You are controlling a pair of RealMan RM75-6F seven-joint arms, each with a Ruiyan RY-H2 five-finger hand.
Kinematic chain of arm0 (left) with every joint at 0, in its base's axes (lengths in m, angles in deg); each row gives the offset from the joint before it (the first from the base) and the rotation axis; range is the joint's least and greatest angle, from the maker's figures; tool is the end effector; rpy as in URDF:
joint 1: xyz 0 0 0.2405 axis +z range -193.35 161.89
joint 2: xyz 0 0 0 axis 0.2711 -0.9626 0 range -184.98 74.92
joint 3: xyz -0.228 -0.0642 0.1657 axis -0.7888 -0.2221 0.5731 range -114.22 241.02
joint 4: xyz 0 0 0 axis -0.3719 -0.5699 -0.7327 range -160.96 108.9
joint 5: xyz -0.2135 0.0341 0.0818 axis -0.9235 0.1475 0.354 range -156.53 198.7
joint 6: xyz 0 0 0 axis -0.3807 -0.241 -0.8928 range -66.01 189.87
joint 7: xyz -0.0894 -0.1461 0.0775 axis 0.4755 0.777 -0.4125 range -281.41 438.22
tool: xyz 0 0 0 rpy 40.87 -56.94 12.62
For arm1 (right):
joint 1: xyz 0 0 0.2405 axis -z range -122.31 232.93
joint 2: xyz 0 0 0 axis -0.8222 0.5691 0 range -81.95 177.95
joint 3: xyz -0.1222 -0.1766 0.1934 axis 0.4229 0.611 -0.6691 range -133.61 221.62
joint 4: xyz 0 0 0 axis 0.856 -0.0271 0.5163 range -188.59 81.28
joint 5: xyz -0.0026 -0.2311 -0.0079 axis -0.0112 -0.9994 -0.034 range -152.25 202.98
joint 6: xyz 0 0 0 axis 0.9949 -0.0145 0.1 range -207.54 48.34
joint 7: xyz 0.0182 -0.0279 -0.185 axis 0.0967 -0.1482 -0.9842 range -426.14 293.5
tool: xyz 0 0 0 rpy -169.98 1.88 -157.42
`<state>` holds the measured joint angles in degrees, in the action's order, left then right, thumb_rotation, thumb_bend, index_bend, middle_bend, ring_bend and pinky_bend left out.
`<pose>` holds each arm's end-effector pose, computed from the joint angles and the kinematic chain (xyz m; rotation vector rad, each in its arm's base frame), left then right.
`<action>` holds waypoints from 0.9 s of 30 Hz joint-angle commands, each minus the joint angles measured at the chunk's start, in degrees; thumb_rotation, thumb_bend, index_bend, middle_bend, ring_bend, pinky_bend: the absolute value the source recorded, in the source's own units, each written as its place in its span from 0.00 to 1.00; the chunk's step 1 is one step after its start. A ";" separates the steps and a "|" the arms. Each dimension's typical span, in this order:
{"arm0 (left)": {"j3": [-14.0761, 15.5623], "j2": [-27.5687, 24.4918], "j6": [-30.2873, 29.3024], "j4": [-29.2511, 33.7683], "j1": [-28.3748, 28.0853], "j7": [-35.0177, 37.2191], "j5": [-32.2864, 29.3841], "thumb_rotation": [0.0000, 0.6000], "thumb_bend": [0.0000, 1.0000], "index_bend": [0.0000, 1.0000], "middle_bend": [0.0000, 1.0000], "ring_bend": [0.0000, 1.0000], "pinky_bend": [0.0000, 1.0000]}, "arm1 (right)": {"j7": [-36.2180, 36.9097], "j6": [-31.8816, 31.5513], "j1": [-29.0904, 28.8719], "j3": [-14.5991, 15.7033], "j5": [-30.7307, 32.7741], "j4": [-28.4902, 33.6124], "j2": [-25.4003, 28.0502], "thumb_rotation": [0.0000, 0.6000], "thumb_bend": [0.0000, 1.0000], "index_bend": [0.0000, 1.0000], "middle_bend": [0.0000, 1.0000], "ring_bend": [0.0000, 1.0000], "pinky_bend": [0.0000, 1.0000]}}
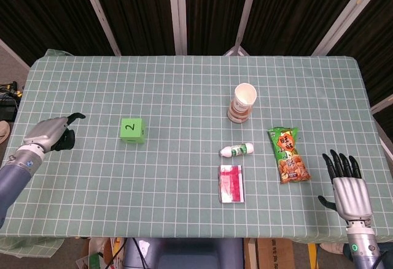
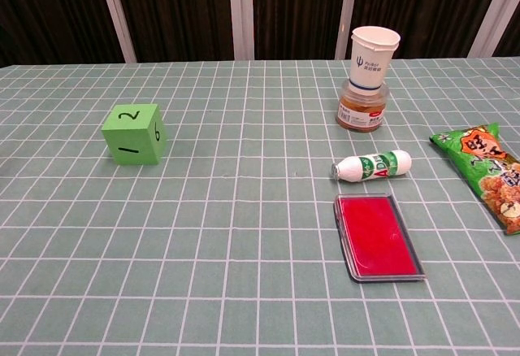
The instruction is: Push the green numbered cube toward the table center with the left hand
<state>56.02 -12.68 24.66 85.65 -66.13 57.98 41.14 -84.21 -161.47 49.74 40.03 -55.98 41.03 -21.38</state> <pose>-0.2191 0.4047 0.1643 -1.5462 -1.3743 -0.5122 -0.3422 -0.2358 0.1146 1.4255 -0.8307 0.7185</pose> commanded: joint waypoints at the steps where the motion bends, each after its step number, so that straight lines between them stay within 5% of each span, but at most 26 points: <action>1: 4.92 2.39 4.09 -4.23 -8.59 -4.83 -10.10 1.00 1.00 0.16 0.85 0.70 0.72 | -0.63 0.06 -0.10 -0.23 0.52 -0.19 -0.30 1.00 0.04 0.07 0.00 0.03 0.00; 11: 10.78 10.42 5.33 -14.47 -15.38 -6.71 -17.55 1.00 1.00 0.16 0.85 0.70 0.72 | -4.35 1.09 -0.53 -0.38 2.75 -0.52 -1.47 1.00 0.04 0.07 0.00 0.03 0.00; 27: 7.66 20.02 2.86 -22.89 -13.75 -0.30 -7.60 1.00 1.00 0.19 0.85 0.70 0.72 | -8.78 1.03 -0.83 -0.67 5.15 -0.70 -2.96 1.00 0.04 0.07 0.00 0.03 0.00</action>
<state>64.38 6.16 28.35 63.20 -80.47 56.71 32.01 -92.86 -160.42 48.90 39.38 -50.95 40.34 -24.31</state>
